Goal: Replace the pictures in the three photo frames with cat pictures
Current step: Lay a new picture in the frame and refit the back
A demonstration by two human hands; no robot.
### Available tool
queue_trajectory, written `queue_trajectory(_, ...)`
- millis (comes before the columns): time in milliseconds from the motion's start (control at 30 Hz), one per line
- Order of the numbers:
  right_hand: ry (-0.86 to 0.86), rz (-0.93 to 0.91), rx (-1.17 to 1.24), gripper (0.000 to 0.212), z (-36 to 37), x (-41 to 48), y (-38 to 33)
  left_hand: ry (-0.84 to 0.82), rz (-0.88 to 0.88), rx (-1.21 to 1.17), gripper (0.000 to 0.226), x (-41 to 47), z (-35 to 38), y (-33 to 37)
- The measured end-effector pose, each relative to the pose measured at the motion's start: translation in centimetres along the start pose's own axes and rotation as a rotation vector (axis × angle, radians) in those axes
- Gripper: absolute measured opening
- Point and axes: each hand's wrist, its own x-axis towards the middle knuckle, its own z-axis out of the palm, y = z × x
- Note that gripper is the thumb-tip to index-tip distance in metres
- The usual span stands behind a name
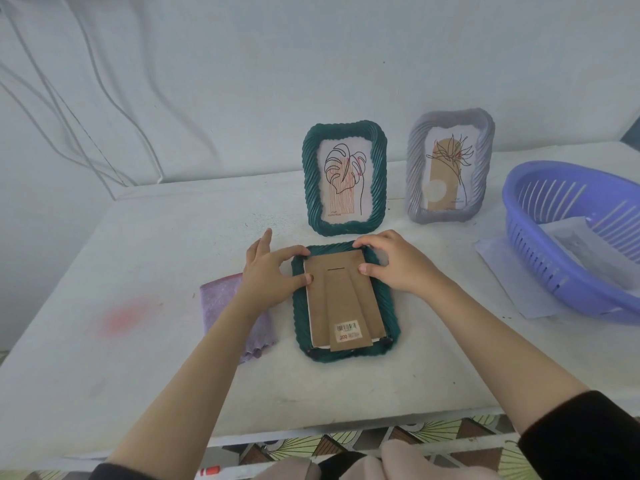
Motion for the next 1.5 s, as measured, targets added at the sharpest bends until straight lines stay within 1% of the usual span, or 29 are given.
queue_trajectory(233, -0.043, 0.014, 0.014, 0.041, -0.2, 0.5, 0.0, -0.006, -0.016, -0.012, 0.039, -0.1, -0.1, 0.1)
queue_trajectory(400, -0.123, 0.044, 0.072, 0.045, -0.8, 1.3, -0.1, -0.025, -0.041, -0.028, 0.038, -0.1, -0.3, 0.3)
queue_trajectory(500, -0.093, 0.073, 0.133, 0.043, -0.6, 1.7, -0.1, -0.032, -0.053, -0.036, 0.038, -0.1, -0.3, 0.5)
queue_trajectory(633, -0.078, 0.173, 0.293, 0.038, -0.6, 2.1, -0.3, -0.027, -0.063, -0.039, 0.038, -0.2, -0.4, 0.7)
queue_trajectory(767, -0.083, 0.217, 0.335, 0.037, -0.5, 2.2, -0.4, -0.024, -0.065, -0.036, 0.038, -0.3, -0.3, 0.7)
queue_trajectory(1000, -0.086, 0.180, 0.317, 0.035, -0.6, 2.1, -0.3, -0.016, -0.069, -0.025, 0.037, -0.4, -0.4, 0.6)
queue_trajectory(1333, -0.058, 0.055, 0.217, 0.030, -0.5, 2.0, 0.3, -0.004, -0.081, -0.019, 0.038, -0.4, -0.1, 0.6)
queue_trajectory(1400, -0.042, 0.032, 0.195, 0.031, -0.4, 1.8, 0.5, -0.008, -0.086, -0.021, 0.038, -0.4, -0.1, 0.6)
queue_trajectory(1500, 0.004, 0.012, 0.175, 0.039, -0.2, 1.1, 0.5, -0.009, -0.076, -0.017, 0.039, -0.5, -0.1, 0.5)
